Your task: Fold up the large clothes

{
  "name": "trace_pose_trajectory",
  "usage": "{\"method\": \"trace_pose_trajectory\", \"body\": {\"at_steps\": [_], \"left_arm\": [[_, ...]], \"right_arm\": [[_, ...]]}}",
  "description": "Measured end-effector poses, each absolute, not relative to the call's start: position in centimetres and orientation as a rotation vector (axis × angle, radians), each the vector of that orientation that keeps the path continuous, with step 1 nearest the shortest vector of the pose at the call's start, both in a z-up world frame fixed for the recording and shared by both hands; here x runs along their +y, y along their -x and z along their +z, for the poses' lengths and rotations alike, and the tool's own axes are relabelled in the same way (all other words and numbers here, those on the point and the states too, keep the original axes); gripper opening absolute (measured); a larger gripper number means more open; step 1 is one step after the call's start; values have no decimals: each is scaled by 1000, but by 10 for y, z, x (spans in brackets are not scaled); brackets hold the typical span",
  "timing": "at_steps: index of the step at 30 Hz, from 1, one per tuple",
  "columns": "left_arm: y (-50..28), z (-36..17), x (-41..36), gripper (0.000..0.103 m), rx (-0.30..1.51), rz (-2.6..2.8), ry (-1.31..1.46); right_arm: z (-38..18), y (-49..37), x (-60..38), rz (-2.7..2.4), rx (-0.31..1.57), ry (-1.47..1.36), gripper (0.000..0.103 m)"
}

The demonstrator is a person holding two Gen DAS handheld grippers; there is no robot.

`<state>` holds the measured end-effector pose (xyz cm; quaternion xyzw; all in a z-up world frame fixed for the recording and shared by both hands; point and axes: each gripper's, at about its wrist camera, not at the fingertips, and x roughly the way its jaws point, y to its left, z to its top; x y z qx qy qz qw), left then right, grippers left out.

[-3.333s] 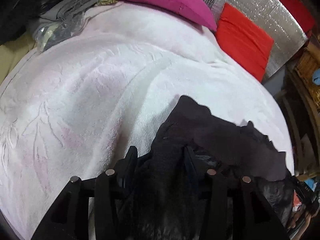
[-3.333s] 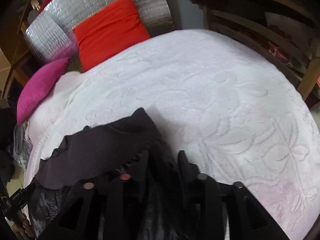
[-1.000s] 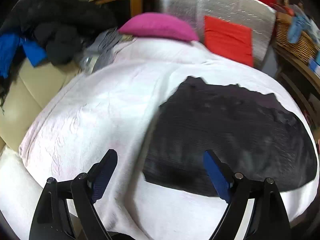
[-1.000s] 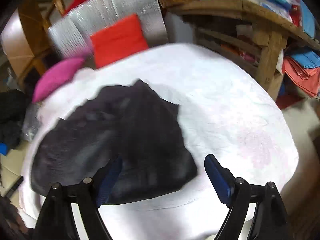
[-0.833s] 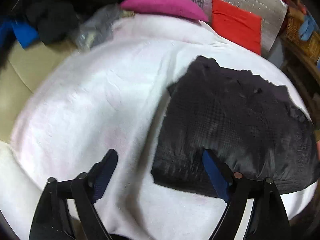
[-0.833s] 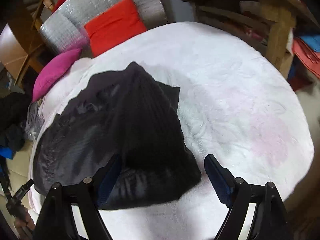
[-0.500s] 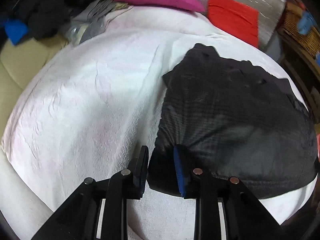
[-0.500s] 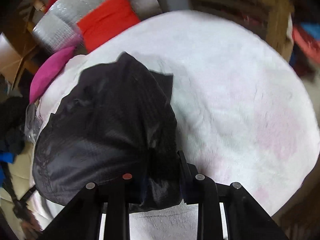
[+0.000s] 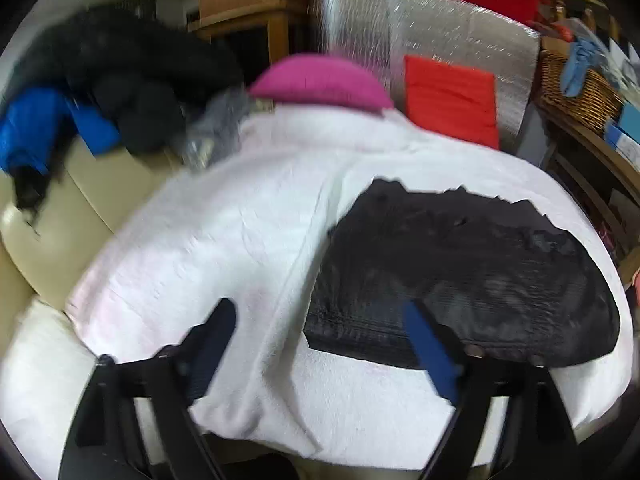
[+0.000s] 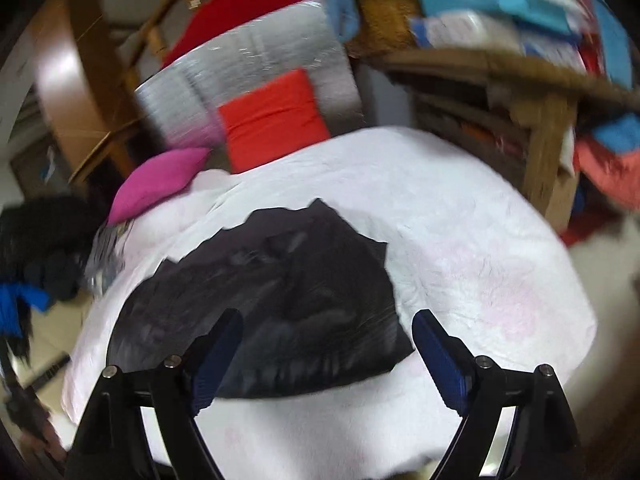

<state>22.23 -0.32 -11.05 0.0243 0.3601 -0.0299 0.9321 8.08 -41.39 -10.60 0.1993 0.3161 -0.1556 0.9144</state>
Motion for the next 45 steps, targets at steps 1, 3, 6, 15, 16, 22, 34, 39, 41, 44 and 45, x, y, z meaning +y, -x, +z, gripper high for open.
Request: {"method": "trace_pose_trajectory", "body": {"at_steps": [1,3,6,15,16,22,34,39,41,44,45], "left_arm": [[-211,-103,-6,91,711,-62,-64],[-189,-90,-14,92,669,-66,-98],[-167,-77,-24,92,654,-60,-138],[-91,-22,-32,101,455,9,-195],[-82,-14,-32,101,429,2,-191],[-55,11,-34,102,404,-57,-177],[-30,33,-34,102,358,-58,-140],[-24,36,-33,102,357,-57,-127],[-24,38,-30,102,359,-59,-118],[-21,40,-27,102,352,-53,-106],[-20,41,-26,102,348,-49,-104]], "right_arm": [[-101,-78,-405,-306,643,-396,89],[-88,-67,-383,-278,628,-363,89],[-68,-55,-353,-268,607,-332,89],[-18,-3,-297,-304,587,-235,89],[-15,1,-294,-299,583,-233,89],[3,23,-263,-278,567,-192,89],[13,28,-247,-293,556,-177,89],[13,29,-240,-301,548,-170,89],[14,29,-239,-301,544,-171,89],[16,31,-238,-304,540,-174,89],[17,31,-237,-306,538,-175,89]]}}
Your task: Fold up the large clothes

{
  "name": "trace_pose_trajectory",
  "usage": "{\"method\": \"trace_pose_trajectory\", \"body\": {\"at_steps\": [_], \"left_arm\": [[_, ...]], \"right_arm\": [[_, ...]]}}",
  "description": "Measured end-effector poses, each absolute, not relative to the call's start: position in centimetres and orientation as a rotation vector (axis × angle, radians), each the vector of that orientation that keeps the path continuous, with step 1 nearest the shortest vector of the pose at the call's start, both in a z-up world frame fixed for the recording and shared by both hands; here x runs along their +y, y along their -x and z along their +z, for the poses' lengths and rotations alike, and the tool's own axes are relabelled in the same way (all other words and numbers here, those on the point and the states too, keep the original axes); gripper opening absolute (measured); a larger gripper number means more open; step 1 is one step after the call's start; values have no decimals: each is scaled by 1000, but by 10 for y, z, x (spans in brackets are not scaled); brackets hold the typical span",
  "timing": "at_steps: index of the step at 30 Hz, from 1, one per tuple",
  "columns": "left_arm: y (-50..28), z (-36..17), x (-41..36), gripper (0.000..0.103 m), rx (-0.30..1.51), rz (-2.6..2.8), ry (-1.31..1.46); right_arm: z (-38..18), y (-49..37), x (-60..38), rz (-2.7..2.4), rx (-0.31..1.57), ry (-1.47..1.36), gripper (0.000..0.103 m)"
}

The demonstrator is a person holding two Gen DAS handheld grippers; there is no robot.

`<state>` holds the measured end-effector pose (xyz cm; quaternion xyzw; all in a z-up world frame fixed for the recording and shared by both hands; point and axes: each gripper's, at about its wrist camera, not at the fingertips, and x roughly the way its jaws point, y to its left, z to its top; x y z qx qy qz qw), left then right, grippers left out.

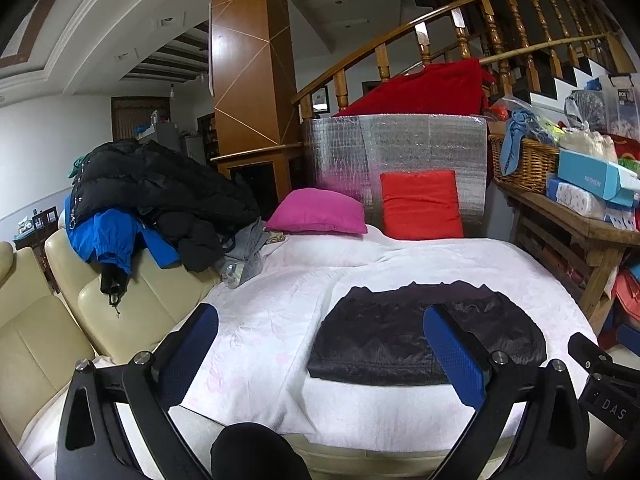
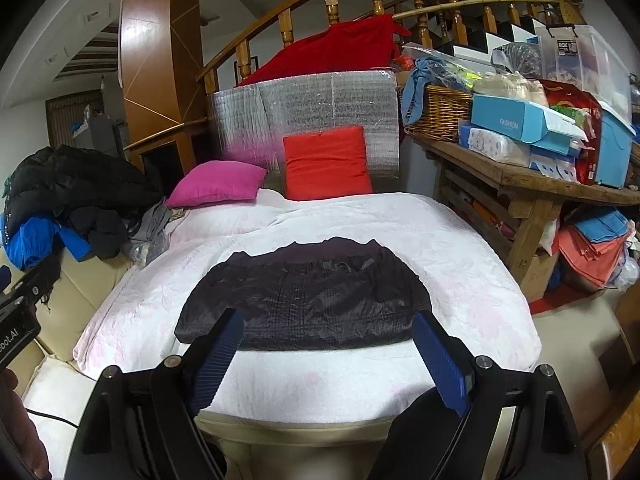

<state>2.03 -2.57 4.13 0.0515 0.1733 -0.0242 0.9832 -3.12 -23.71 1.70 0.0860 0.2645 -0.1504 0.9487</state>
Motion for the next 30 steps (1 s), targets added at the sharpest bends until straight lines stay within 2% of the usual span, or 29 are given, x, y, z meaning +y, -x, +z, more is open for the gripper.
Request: {"method": "trace_pose_trajectory", "body": {"at_steps": [30], "left_arm": [[-18,41,-19,102,347,-42,-93]], "right_arm": [[21,35,-233,-304,529,-182,89]]}}
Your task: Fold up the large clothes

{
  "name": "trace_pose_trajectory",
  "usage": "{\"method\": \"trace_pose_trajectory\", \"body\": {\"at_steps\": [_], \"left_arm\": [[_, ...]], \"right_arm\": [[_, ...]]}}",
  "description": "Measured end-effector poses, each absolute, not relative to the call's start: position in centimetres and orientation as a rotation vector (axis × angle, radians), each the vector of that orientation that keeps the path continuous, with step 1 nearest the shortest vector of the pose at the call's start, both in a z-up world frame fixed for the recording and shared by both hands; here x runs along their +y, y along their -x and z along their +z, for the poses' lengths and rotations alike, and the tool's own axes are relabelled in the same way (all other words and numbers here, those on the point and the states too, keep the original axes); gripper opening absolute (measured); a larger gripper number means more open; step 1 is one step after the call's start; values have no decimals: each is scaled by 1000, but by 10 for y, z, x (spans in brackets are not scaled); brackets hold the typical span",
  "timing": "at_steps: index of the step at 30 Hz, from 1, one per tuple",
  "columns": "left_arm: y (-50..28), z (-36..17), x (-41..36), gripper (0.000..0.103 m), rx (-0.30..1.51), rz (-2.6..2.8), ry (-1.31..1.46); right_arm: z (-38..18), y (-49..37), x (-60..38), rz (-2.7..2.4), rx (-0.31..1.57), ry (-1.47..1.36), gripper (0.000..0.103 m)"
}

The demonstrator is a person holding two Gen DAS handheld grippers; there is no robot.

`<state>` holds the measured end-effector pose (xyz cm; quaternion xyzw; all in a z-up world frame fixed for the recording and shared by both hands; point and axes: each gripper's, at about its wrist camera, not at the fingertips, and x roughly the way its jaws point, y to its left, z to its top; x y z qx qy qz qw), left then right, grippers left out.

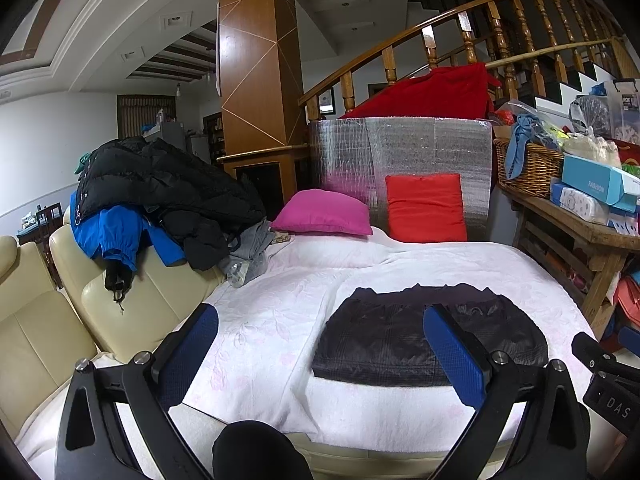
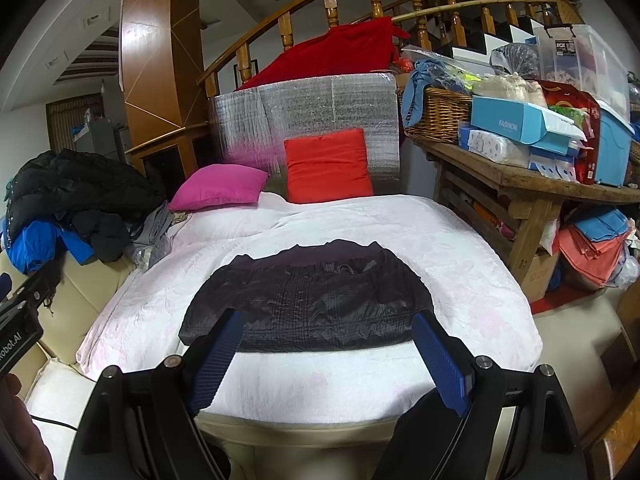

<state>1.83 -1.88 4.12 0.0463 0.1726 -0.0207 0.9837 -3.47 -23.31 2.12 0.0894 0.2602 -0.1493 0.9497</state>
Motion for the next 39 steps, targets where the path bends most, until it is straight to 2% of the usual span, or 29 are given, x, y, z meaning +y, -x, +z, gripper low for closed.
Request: {"method": "trace_pose_trajectory", "body": {"at_steps": [39], "left_arm": [[-15,39,-22,102,351,-23,-81]], "right_arm": [[20,33,-232,-308,530,-190,89]]}}
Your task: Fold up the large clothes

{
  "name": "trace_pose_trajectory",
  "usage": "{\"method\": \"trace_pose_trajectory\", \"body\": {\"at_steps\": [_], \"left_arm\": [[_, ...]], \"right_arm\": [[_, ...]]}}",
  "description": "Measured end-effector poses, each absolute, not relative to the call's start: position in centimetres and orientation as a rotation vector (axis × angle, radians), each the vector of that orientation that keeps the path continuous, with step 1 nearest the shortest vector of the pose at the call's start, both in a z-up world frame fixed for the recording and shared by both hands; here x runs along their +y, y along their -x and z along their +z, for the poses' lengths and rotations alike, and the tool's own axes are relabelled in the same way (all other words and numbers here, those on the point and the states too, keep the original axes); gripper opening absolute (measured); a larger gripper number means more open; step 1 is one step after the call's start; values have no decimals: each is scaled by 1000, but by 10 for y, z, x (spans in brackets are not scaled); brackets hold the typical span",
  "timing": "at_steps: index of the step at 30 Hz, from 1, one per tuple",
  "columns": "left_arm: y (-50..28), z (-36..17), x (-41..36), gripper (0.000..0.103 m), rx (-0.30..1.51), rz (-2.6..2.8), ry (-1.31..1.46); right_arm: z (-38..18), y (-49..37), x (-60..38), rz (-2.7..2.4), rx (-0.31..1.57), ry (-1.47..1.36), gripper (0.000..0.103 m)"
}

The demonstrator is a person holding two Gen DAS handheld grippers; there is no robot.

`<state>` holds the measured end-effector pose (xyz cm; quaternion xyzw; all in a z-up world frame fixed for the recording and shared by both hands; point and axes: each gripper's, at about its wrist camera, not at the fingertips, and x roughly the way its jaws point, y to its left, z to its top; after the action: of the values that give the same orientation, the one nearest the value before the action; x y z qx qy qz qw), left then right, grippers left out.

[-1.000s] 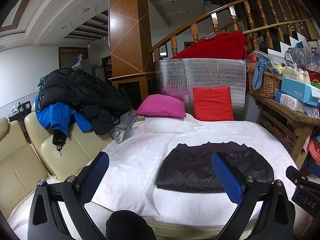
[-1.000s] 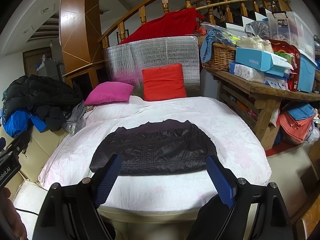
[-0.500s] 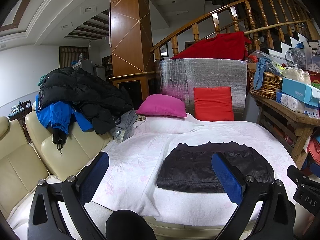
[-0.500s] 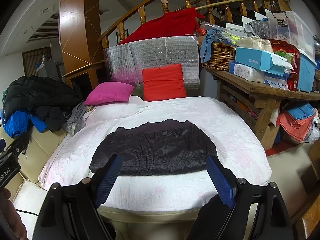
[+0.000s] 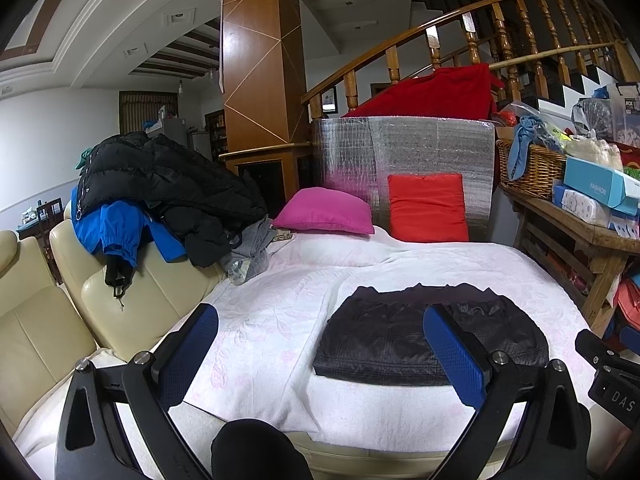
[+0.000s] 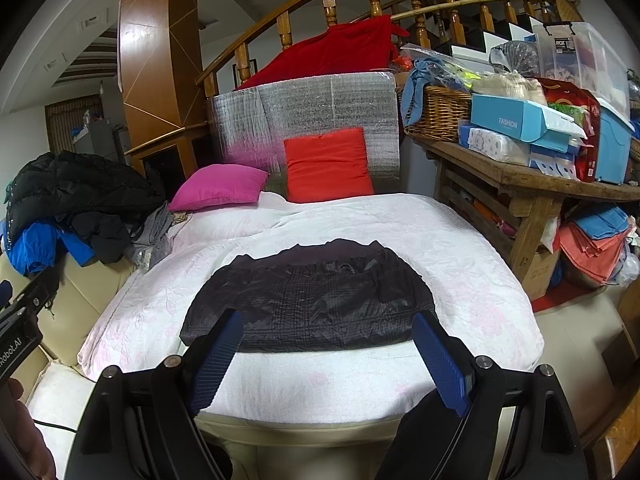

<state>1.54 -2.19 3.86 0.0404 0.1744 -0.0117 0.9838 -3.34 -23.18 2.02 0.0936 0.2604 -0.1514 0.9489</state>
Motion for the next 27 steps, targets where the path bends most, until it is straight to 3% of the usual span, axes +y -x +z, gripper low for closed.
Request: {"method": "trace_pose_trajectory", "body": {"at_steps": [27], "left_arm": [[-26,37,-23,102,386,-69,-70]], "right_arm": [[18,16,-230,-313,543,-182,89]]}}
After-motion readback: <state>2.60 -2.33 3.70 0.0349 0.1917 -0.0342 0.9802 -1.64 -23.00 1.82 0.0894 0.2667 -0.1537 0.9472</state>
